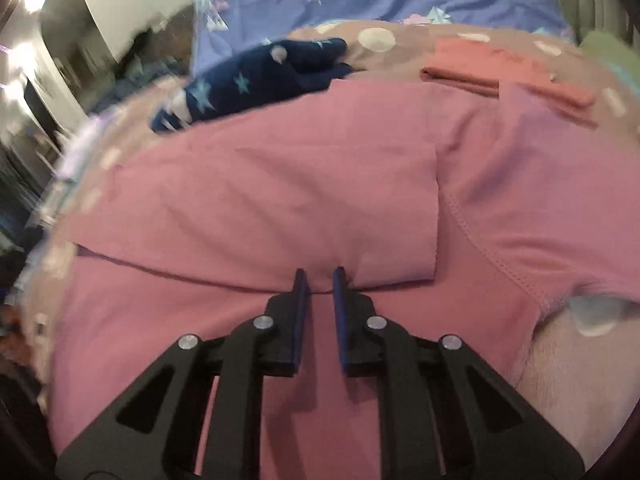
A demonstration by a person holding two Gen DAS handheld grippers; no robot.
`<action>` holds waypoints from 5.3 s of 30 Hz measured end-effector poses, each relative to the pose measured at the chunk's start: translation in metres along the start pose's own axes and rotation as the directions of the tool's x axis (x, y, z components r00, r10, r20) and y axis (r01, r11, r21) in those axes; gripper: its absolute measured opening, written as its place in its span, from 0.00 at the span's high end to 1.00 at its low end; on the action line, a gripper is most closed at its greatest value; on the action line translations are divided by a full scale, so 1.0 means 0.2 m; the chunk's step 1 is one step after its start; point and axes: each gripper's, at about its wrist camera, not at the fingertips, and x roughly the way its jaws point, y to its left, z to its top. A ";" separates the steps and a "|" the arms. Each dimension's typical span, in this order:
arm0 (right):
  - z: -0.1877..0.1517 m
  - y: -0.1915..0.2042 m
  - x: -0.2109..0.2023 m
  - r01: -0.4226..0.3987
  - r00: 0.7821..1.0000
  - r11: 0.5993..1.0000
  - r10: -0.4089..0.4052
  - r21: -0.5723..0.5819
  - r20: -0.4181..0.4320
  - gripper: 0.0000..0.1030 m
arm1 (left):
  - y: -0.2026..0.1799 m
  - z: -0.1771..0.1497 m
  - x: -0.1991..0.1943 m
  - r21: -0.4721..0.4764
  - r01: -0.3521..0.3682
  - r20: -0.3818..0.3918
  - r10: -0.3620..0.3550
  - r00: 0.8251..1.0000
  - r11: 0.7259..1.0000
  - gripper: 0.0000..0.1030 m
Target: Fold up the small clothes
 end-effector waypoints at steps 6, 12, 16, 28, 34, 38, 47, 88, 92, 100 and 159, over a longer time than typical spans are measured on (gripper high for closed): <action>-0.03 0.07 -0.01 0.077 0.996 0.997 -0.076 -0.023 0.038 0.89 | -0.13 0.05 0.43 0.113 -0.161 -0.164 0.178 0.970 0.980 0.91; -0.02 0.01 0.00 0.030 0.999 1.000 -0.030 0.009 0.046 0.89 | -0.05 0.03 0.57 0.110 -0.227 -0.189 0.244 0.951 0.968 0.88; -0.01 -0.09 -0.18 -0.067 0.995 0.991 0.059 0.114 0.080 0.67 | -0.01 0.03 0.54 0.066 -0.202 -0.188 0.211 0.959 0.977 0.87; -0.36 -1.41 -1.17 -0.005 0.920 0.639 -0.299 0.769 0.255 0.59 | -0.11 0.03 0.53 0.137 -0.280 -0.169 0.301 0.939 0.950 0.86; -0.49 -1.57 -1.16 -0.175 0.915 0.513 -0.231 0.841 0.332 0.60 | -0.19 0.12 0.56 0.069 -0.165 -0.149 0.174 0.973 0.984 0.86; -0.44 -1.66 -1.10 -0.242 0.885 0.450 -0.261 0.860 0.385 0.60 | -0.25 0.06 0.70 0.101 -0.107 -0.219 0.127 0.967 0.989 0.76; -0.32 -1.70 -1.02 -0.357 0.831 0.424 -0.263 0.832 0.490 0.97 | -0.19 0.02 0.71 0.044 -0.052 -0.216 0.061 0.975 0.998 0.74; -0.13 0.08 -0.10 -0.366 0.929 0.928 0.359 0.071 0.090 0.59 | -0.39 -0.02 0.76 -0.163 0.294 -0.276 -0.330 0.903 0.942 0.58; -0.13 0.00 -0.13 -0.343 0.933 0.927 0.317 0.154 0.168 0.59 | -0.49 0.04 0.76 -0.099 0.264 -0.277 -0.281 0.919 0.960 1.00; -0.11 -0.11 -0.17 -0.330 0.922 0.907 0.250 0.262 0.295 0.59 | -0.75 0.41 0.37 0.135 0.294 -0.081 -0.285 0.955 0.946 1.00; -0.10 -0.08 -0.11 -0.205 0.960 0.948 0.147 0.242 0.239 0.40 | 0.11 0.30 0.65 0.058 -0.179 -0.238 0.188 0.953 0.982 0.54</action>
